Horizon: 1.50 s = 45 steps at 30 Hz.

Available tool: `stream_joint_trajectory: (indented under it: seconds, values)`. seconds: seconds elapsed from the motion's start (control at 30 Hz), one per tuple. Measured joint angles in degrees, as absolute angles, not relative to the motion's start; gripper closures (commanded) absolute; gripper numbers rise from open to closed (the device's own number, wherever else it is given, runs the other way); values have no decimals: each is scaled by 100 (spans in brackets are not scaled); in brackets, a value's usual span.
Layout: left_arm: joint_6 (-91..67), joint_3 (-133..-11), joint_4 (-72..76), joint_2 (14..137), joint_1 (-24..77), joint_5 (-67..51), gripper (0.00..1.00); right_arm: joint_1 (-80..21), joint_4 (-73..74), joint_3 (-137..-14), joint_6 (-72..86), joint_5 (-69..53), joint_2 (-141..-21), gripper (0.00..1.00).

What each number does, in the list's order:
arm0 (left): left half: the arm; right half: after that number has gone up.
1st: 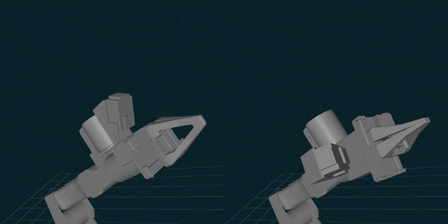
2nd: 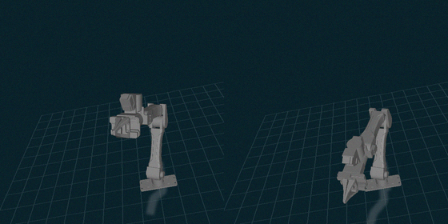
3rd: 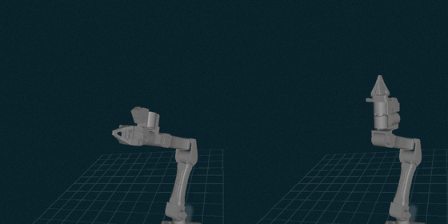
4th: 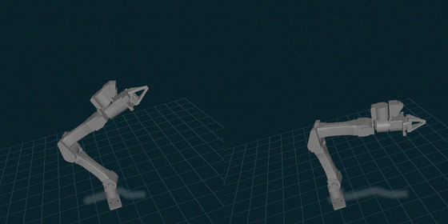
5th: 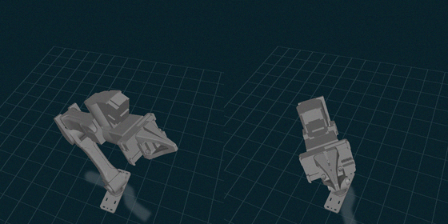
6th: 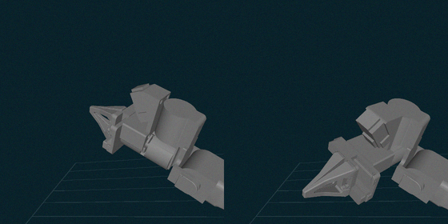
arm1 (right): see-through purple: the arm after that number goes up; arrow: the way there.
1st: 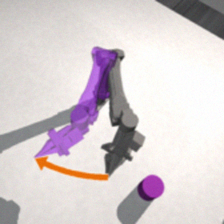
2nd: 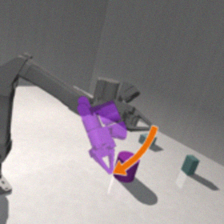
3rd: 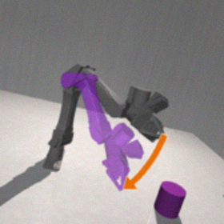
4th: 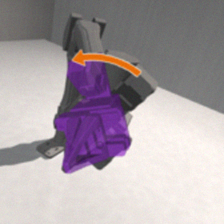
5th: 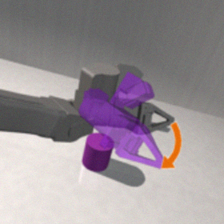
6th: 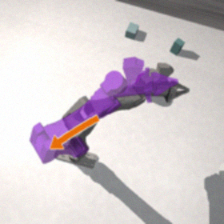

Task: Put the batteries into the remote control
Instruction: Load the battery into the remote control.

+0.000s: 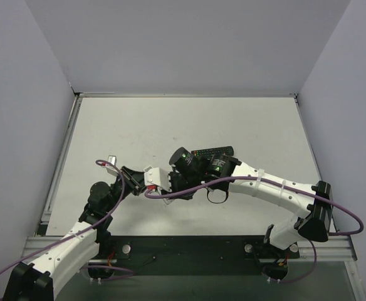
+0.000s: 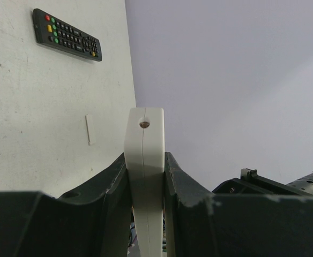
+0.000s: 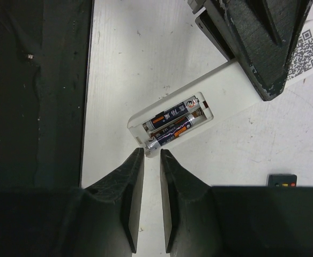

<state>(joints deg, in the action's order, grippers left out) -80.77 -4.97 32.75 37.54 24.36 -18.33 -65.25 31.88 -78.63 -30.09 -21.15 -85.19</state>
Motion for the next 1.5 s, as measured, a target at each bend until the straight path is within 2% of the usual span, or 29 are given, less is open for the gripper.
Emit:
stream_joint_trajectory:
  seconds: [0.3, 0.67, 0.93, 1.13, 1.27, 1.5]
  values:
    - [-8077, -497, 3280, 3787, 2436, -1844, 100, -6523, 3190, -7863, -3011, -2196, -8635, 86]
    - [-8075, -497, 3275, 3793, 2436, -1846, 100, -6521, 3192, -7863, -3013, -2191, -8770, 93]
    - [-8040, -497, 3256, 3793, 2436, -1844, 100, -6523, 3190, -7863, -3013, -2126, -8809, 93]
    - [-8005, -497, 3186, 3793, 2434, -1824, 100, -6523, 3192, -7878, -3006, -2038, -8868, 90]
    - [-7996, -497, 3183, 3782, 2434, -1824, 100, -6523, 3192, -7878, -2995, -1986, -8862, 83]
    - [-8036, -497, 3192, 3780, 2436, -1839, 100, -6523, 3197, -7878, -3011, -1957, -8836, 78]
